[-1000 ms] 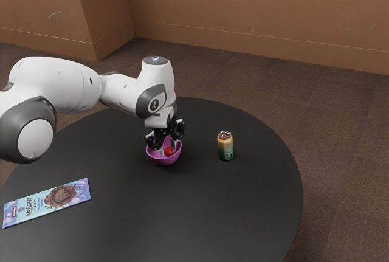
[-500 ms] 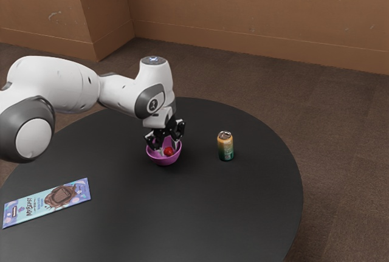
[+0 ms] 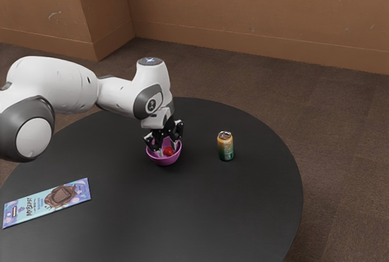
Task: Take strawberry from the bowl
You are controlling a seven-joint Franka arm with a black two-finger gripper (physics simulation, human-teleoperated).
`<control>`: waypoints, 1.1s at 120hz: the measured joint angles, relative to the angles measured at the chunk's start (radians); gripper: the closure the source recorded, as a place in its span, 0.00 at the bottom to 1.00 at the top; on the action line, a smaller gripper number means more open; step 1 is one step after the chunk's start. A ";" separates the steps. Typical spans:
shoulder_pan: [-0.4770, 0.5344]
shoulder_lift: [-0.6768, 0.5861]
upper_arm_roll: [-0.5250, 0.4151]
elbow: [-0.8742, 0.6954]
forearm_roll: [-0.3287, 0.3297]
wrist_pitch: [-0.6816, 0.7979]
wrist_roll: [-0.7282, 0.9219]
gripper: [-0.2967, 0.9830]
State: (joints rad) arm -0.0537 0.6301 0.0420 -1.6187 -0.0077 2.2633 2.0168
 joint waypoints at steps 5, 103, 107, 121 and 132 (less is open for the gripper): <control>0.001 0.001 0.000 0.000 -0.002 0.002 0.001 0.55; 0.001 -0.137 0.001 -0.108 -0.044 0.050 0.016 0.74; -0.002 -0.162 0.001 -0.127 -0.045 0.051 0.016 0.74; -0.022 -0.226 0.001 -0.194 -0.048 0.055 0.012 0.75; -0.059 -0.296 0.000 -0.287 -0.049 0.063 -0.001 0.76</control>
State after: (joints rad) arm -0.1128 0.3343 0.0419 -1.9060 -0.0570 2.3267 2.0159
